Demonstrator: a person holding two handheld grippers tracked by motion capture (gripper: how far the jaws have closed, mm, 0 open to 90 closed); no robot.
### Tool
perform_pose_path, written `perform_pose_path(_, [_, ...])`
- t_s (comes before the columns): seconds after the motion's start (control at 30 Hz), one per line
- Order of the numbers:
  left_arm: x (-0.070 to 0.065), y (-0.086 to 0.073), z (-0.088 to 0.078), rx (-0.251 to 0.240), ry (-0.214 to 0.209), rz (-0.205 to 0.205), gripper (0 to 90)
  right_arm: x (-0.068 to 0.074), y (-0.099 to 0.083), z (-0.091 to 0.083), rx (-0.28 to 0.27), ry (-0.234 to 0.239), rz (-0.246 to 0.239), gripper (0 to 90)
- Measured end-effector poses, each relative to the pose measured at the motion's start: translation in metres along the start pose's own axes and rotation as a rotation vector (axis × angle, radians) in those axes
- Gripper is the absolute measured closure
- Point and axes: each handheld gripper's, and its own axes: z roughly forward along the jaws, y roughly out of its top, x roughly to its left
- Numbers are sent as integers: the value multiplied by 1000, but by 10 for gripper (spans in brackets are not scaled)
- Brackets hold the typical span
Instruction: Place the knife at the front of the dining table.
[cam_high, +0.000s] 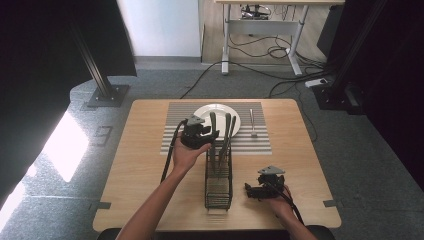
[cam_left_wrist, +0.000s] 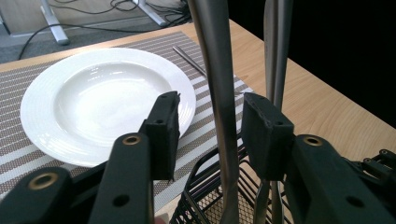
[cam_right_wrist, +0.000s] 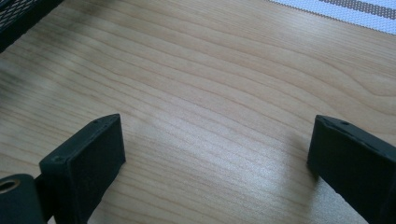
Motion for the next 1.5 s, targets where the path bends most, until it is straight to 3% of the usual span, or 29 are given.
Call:
perform_pose_path(0.2, [1,-1,1,-8,-36,-5,714,0,0,0,1,3,-3,43])
perform_pose_path(0.3, [1,-1,1,-18,-61,-28,781,0,0,0,1,4,-4,44])
perform_pose_path(0.6, [3,-1,-2,-49,-90,-30,818,0,0,-1,1,9,-7,48])
perform_pose_path(0.63, [3,0,-4,-78,-102,-39,825,0,0,-1,2,9,-9,49])
perform_pose_path(0.73, [2,4,-9,-97,-107,-13,831,0,0,-1,2,10,-10,50])
perform_pose_path(0.93, [-1,12,-21,-147,-121,-9,832,-1,0,-1,2,10,-10,50])
perform_pose_path(1.07, [-4,32,-48,-220,-128,9,833,-1,0,-1,2,12,-8,53])
perform_pose_path(1.23, [-1,49,-76,-274,-111,28,833,-2,0,-1,4,13,-5,55])
perform_pose_path(1.5, [13,52,-112,-320,-57,27,833,-2,0,-1,3,11,-6,55])
